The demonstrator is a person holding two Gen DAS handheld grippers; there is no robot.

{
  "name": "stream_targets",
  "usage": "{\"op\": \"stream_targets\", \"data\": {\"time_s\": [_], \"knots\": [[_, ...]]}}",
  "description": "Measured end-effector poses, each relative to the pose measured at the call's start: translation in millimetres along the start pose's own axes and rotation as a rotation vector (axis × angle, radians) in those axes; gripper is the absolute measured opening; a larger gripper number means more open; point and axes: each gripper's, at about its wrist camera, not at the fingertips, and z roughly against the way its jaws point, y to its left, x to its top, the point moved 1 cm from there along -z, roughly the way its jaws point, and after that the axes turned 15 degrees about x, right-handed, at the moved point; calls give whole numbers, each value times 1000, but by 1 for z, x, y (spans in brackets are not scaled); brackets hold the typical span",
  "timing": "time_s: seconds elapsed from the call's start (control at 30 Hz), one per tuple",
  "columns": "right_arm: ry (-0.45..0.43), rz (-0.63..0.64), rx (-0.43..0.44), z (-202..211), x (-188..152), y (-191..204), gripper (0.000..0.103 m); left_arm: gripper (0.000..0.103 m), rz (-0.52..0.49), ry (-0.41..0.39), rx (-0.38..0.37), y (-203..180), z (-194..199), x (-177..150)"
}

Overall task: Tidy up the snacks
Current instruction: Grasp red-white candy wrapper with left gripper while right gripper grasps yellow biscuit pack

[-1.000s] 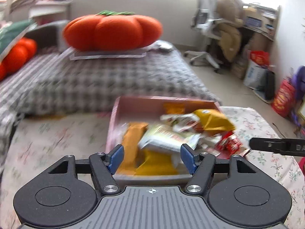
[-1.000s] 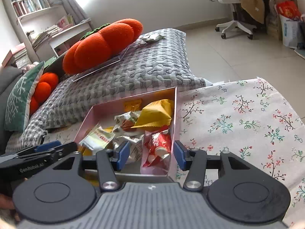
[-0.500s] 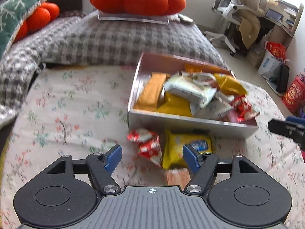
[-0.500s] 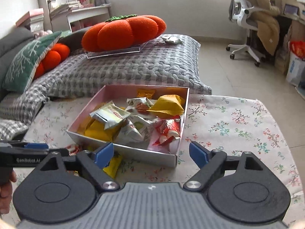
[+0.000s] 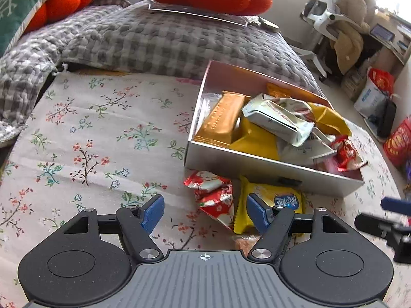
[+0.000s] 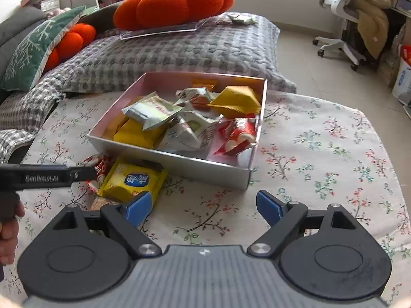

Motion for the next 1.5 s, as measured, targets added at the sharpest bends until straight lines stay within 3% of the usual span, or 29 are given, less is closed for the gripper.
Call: {"op": "stream_targets", "data": {"time_s": [0.27,0.43,0.47,0.53,0.57,0.83,1.17,1.5], "knots": [[20,16,-11,-9,-3,8,87,71,47,40,-30,-1,-22,5],[16,0,-5,-12,-4,7,86,66,7,31,-20,-4,-32,3],[17,3,-9,-13,-4,7,86,63,7,29,-24,-4,-32,4],[18,5,-12,-15,-5,7,85,39,1,18,-40,-4,-30,5],[19,3,-11,-16,-5,7,85,34,-7,13,-43,-5,-30,4],[31,-18,40,-26,-7,11,80,33,13,5,-53,5,-25,6],[25,-231,209,-50,-3,10,83,33,65,-8,-19,30,-11,12],[30,-166,101,-84,5,48,94,33,80,-33,65,58,-7,14]]}}
